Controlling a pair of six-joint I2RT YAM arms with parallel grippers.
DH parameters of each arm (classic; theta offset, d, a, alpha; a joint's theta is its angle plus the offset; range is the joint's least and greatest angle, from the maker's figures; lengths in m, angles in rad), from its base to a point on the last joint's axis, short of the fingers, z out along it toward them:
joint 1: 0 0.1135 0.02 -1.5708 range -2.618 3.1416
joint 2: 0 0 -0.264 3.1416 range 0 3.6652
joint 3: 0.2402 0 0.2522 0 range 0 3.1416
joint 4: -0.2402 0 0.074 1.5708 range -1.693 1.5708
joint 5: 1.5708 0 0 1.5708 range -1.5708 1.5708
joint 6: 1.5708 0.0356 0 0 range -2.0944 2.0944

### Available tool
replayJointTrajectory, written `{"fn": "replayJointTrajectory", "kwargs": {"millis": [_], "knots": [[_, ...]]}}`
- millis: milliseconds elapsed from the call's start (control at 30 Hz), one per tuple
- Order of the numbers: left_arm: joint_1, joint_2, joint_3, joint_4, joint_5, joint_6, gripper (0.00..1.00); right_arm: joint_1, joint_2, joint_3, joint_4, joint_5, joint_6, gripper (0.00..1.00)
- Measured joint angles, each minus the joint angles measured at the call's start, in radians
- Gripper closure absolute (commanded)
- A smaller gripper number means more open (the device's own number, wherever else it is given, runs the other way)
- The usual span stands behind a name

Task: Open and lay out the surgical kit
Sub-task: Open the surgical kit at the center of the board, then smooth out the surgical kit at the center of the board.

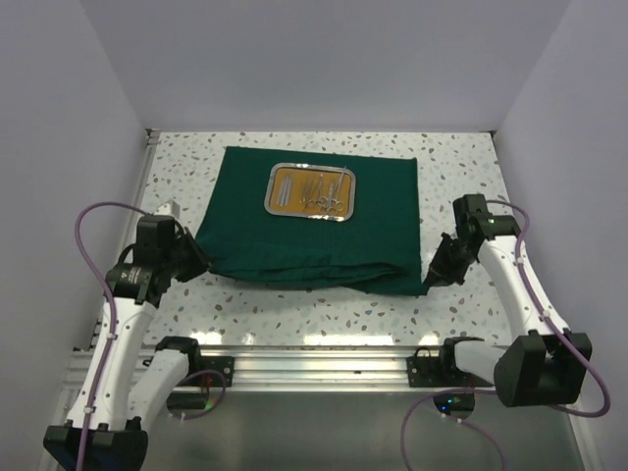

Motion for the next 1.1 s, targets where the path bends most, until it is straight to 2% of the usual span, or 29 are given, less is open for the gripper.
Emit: {"fn": "replayJointTrajectory", "kwargs": {"millis": [33, 67, 100, 133, 167, 200, 233, 267, 300, 333, 400, 600, 700, 800, 867, 900, 1000, 1033, 1067, 1100], "knots": [[0.0, -0.02, -0.016, -0.018, -0.003, -0.005, 0.92, 0.001, -0.02, -0.018, -0.012, 0.0, -0.001, 1.0], [0.0, -0.039, -0.031, -0.039, -0.005, -0.008, 0.83, 0.003, -0.04, -0.032, -0.026, 0.0, -0.001, 1.0], [0.0, -0.055, -0.045, -0.062, -0.007, -0.013, 0.79, 0.005, -0.057, -0.042, -0.037, 0.0, -0.002, 0.96], [0.0, -0.071, -0.058, -0.085, -0.008, -0.021, 0.76, 0.006, -0.077, -0.052, -0.05, 0.001, -0.004, 0.75], [0.0, -0.084, -0.069, -0.11, -0.012, -0.026, 0.65, 0.006, -0.096, -0.06, -0.061, 0.002, -0.005, 0.58], [0.0, -0.094, -0.077, -0.137, -0.017, -0.029, 0.59, 0.006, -0.112, -0.065, -0.077, 0.006, -0.006, 0.44], [0.0, -0.1, -0.081, -0.158, -0.019, -0.031, 0.53, 0.006, -0.129, -0.07, -0.093, 0.011, -0.007, 0.25], [0.0, -0.109, -0.083, -0.186, -0.024, -0.033, 0.36, 0.006, -0.146, -0.075, -0.108, 0.014, -0.012, 0.12], [0.0, -0.116, -0.082, -0.209, -0.029, -0.027, 0.24, 0.006, -0.163, -0.079, -0.12, 0.017, -0.015, 0.01], [0.0, -0.122, -0.082, -0.23, -0.034, -0.028, 0.09, 0.006, -0.179, -0.08, -0.133, 0.021, -0.017, 0.01], [0.0, -0.129, -0.073, -0.276, -0.048, -0.029, 0.01, 0.007, -0.203, -0.08, -0.145, 0.029, -0.022, 0.01], [0.0, -0.083, 0.022, -0.312, -0.031, -0.03, 0.0, 0.006, -0.214, -0.02, -0.177, 0.07, -0.02, 0.01], [0.0, -0.011, 0.066, -0.242, -0.003, -0.029, 0.0, 0.006, -0.142, 0.072, -0.172, 0.074, -0.017, 0.03], [0.0, 0.107, 0.037, -0.123, 0.027, -0.031, 0.06, 0.006, -0.03, 0.143, -0.127, 0.071, -0.009, 0.08], [0.0, 0.188, -0.031, -0.032, 0.037, -0.035, 0.09, 0.006, 0.06, 0.166, -0.069, 0.068, -0.005, 0.16], [0.0, 0.223, -0.072, 0.008, 0.041, -0.041, 0.1, 0.006, 0.101, 0.175, -0.037, 0.068, -0.002, 0.28], [0.0, 0.264, -0.184, 0.086, 0.045, -0.056, 0.13, 0.006, 0.225, 0.23, 0.029, 0.064, 0.005, 0.51], [0.0, 0.265, -0.214, 0.113, 0.047, -0.057, 0.15, 0.006, 0.27, 0.259, 0.05, 0.063, 0.008, 0.62], [0.0, 0.265, -0.237, 0.134, 0.048, -0.059, 0.17, 0.007, 0.314, 0.288, 0.074, 0.063, 0.007, 0.68], [0.0, 0.266, -0.256, 0.16, 0.051, -0.06, 0.18, 0.007, 0.36, 0.326, 0.093, 0.061, 0.01, 0.8]]}}
